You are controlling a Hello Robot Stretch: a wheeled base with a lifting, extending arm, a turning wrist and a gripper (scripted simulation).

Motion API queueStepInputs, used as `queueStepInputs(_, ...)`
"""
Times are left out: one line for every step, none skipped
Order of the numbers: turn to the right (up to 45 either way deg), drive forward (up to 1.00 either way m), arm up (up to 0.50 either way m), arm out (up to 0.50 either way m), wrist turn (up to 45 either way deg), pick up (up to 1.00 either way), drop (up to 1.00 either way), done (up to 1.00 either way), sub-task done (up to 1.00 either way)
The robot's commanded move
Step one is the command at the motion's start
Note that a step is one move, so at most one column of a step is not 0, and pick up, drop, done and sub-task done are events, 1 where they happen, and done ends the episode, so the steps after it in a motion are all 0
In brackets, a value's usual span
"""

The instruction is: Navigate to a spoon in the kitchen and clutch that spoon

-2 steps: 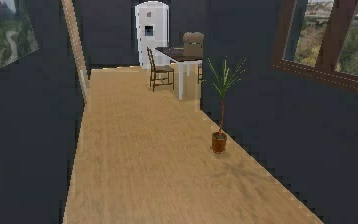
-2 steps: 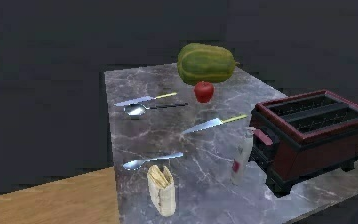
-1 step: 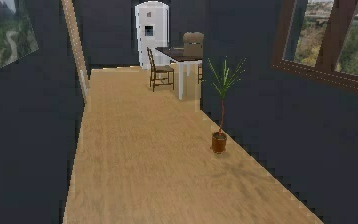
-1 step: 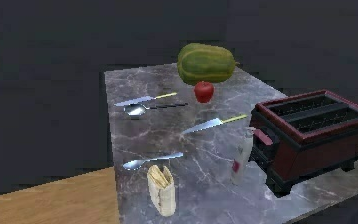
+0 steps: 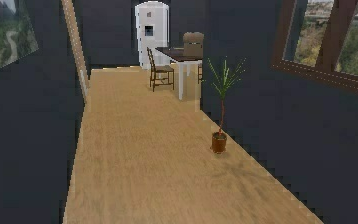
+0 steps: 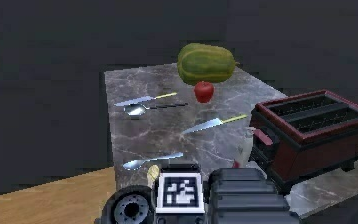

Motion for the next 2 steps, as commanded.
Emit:
queueStepInputs(0.0, 0.0, 0.0, 0.18, 0.0, 0.0, 0.0, 0.0, 0.0)
queueStepInputs(0.0, 0.0, 0.0, 0.0, 45.0, 0.0, 0.0, 0.0, 0.0)
